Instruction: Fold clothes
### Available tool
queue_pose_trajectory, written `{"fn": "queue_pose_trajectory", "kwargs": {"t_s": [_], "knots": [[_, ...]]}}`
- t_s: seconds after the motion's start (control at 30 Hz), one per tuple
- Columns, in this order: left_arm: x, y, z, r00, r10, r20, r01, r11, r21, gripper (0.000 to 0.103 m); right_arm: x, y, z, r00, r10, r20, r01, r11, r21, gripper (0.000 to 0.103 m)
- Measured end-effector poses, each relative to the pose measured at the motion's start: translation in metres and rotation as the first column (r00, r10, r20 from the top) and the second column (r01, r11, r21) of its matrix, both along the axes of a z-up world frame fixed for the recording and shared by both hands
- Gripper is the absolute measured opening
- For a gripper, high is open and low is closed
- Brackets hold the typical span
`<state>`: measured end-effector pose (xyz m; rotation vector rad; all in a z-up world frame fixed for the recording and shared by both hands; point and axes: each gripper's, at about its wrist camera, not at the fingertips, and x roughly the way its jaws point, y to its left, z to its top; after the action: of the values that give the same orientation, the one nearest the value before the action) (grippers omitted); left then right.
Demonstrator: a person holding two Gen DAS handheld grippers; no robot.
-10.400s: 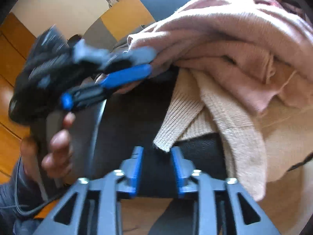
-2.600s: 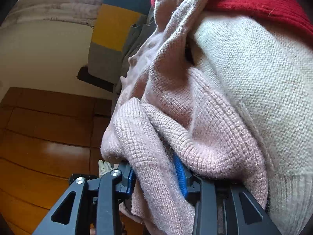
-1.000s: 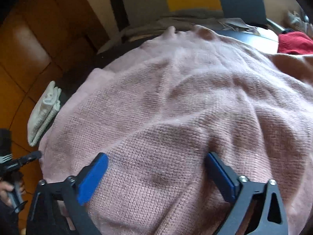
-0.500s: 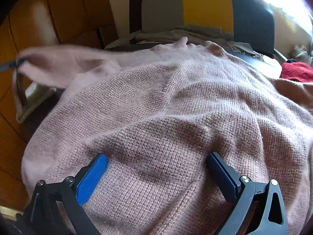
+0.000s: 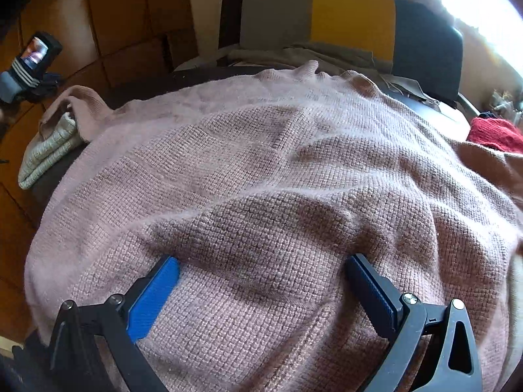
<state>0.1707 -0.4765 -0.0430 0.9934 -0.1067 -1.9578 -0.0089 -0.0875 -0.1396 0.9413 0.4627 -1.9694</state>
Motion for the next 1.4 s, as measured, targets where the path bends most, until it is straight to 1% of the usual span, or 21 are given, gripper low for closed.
{"fn": "queue_pose_trajectory", "kwargs": {"t_s": [0.03,0.1,0.17,0.27,0.33,0.4,0.47,0.53,0.6,0.67,0.73,0.83,0.9,0.93,0.97,1.03,1.1,1.17,1.23,1.3,1.4], "knots": [[0.007,0.011,0.010,0.992,-0.029,-0.124,0.041,0.994,0.097,0.025,0.000,-0.001,0.000,1.000,-0.001,-0.002,0.001,1.000,0.000,0.103],[-0.004,0.044,0.006,0.962,-0.152,-0.227,0.199,0.959,0.201,0.029,-0.001,-0.003,0.002,1.000,0.003,0.010,-0.004,1.000,0.011,0.103],[-0.029,0.086,-0.014,0.935,-0.267,-0.232,0.322,0.915,0.244,0.030,-0.004,-0.004,0.006,0.999,0.016,0.043,-0.017,1.000,0.025,0.103],[-0.065,0.141,-0.047,0.901,-0.385,-0.201,0.431,0.846,0.314,0.031,-0.017,0.004,0.026,0.987,0.042,0.155,-0.042,0.999,0.000,0.103],[-0.078,0.151,-0.064,0.903,-0.400,-0.155,0.429,0.836,0.342,0.031,-0.019,0.018,0.041,0.985,0.046,0.168,-0.039,0.998,-0.045,0.103],[-0.092,0.161,-0.081,0.903,-0.415,-0.109,0.425,0.826,0.370,0.031,-0.020,0.032,0.045,0.984,0.064,0.168,-0.060,0.998,-0.026,0.103],[-0.104,0.170,-0.098,0.901,-0.430,-0.062,0.418,0.817,0.398,0.032,-0.030,0.048,0.037,0.989,0.042,0.140,-0.051,0.997,0.060,0.103],[-0.108,0.155,-0.119,0.907,-0.422,0.018,0.371,0.816,0.442,0.033,-0.035,0.069,0.023,0.988,0.011,0.156,-0.034,0.989,0.145,0.103],[-0.089,0.148,-0.125,0.909,-0.416,-0.013,0.378,0.811,0.447,0.041,-0.034,0.091,0.009,0.986,-0.007,0.165,-0.029,0.976,0.216,0.103],[-0.081,0.141,-0.128,0.915,-0.403,-0.008,0.367,0.825,0.429,0.057,-0.023,0.111,0.006,0.992,0.021,0.121,-0.048,0.973,0.225,0.103],[-0.080,0.131,-0.132,0.920,-0.391,-0.030,0.363,0.823,0.437,0.062,-0.020,0.127,0.004,0.994,0.023,0.104,-0.044,0.976,0.212,0.103],[-0.085,0.124,-0.125,0.920,-0.389,-0.043,0.362,0.805,0.471,0.060,-0.019,0.134,0.003,0.996,0.024,0.089,-0.041,0.981,0.189,0.103],[-0.086,0.125,-0.114,0.911,-0.409,-0.050,0.382,0.793,0.474,0.059,-0.021,0.126,0.007,0.995,0.021,0.101,-0.042,0.976,0.214,0.103],[-0.085,0.127,-0.104,0.908,-0.412,-0.069,0.398,0.801,0.448,0.059,-0.023,0.121,0.009,0.994,0.020,0.110,-0.045,0.973,0.228,0.103],[-0.087,0.128,-0.094,0.903,-0.417,-0.105,0.420,0.799,0.431,0.059,-0.025,0.117,0.013,0.993,0.020,0.113,-0.045,0.972,0.232,0.103],[-0.092,0.130,-0.075,0.888,-0.425,-0.177,0.459,0.791,0.403,0.059,-0.033,0.109,0.031,0.996,0.017,0.093,-0.032,0.985,0.171,0.103],[-0.120,0.125,-0.062,0.868,-0.451,-0.207,0.496,0.796,0.348,0.059,-0.048,0.095,0.053,0.996,0.009,0.089,-0.015,0.998,0.065,0.103],[-0.144,0.124,-0.059,0.856,-0.474,-0.206,0.516,0.791,0.329,0.059,-0.065,0.073,0.068,0.995,0.007,0.097,-0.004,0.999,-0.037,0.103],[-0.167,0.123,-0.056,0.844,-0.496,-0.203,0.536,0.785,0.311,0.059,-0.082,0.043,0.077,0.996,0.008,0.091,0.000,0.996,-0.093,0.103],[-0.192,0.117,-0.070,0.844,-0.510,-0.166,0.535,0.782,0.320,0.059,-0.094,0.018,0.086,0.996,-0.022,0.086,0.032,0.993,-0.112,0.103],[-0.221,0.110,-0.096,0.851,-0.516,-0.097,0.515,0.785,0.344,0.059,-0.130,-0.030,0.069,0.992,-0.024,0.121,0.036,0.995,-0.097,0.103]]}}
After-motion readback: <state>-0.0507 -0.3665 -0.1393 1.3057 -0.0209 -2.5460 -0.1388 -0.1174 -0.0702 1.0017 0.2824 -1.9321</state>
